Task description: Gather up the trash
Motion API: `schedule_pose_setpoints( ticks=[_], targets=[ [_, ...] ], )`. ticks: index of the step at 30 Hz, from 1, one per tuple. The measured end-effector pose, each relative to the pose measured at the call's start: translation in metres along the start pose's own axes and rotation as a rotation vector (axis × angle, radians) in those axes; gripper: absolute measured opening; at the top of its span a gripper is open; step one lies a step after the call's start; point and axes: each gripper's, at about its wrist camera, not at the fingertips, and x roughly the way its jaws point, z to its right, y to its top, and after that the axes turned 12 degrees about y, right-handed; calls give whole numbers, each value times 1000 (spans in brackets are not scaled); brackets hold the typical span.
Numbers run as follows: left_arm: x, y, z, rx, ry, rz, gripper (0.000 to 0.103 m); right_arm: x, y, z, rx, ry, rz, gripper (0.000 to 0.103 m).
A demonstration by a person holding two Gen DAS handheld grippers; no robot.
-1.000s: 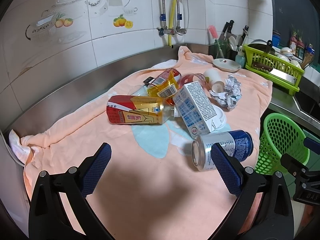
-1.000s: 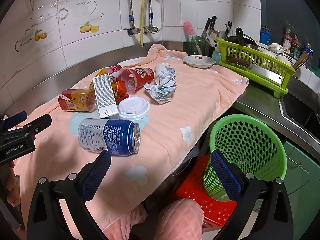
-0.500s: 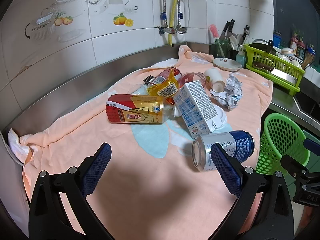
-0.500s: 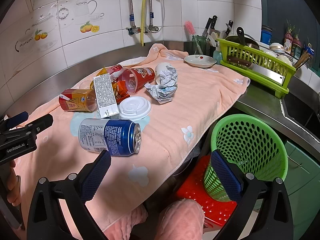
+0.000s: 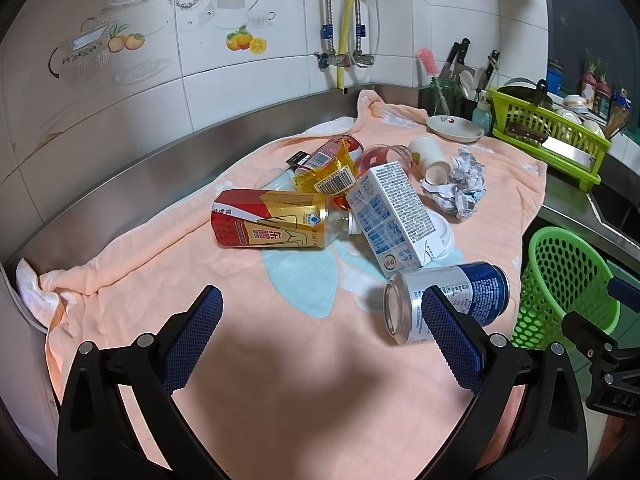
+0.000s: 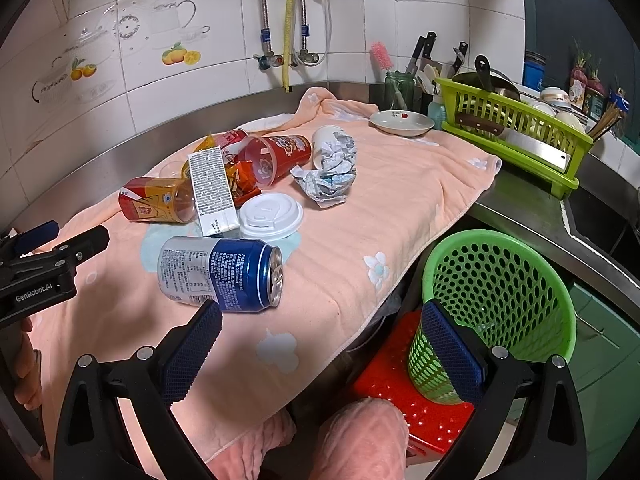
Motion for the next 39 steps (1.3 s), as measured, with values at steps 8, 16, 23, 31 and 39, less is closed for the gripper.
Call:
schedule_pose_setpoints(
  ticks=[8, 16, 23, 31, 39],
  targets=[
    [0, 4, -1, 3, 5, -2, 98, 2, 2, -5, -18, 9, -4, 97],
    [3, 8, -5, 0, 4, -8, 98, 6, 4, -6, -33, 15, -15, 97],
    [15, 16, -2, -5, -20, -33, 98, 11, 5, -4, -32, 19, -20, 97],
    [43, 31, 13, -50, -116, -107, 98, 18, 10, 2, -40, 35, -29, 97],
    [79, 50, 34, -106, -220, -183, 97, 22, 13, 13, -44, 36, -33, 97]
  ],
)
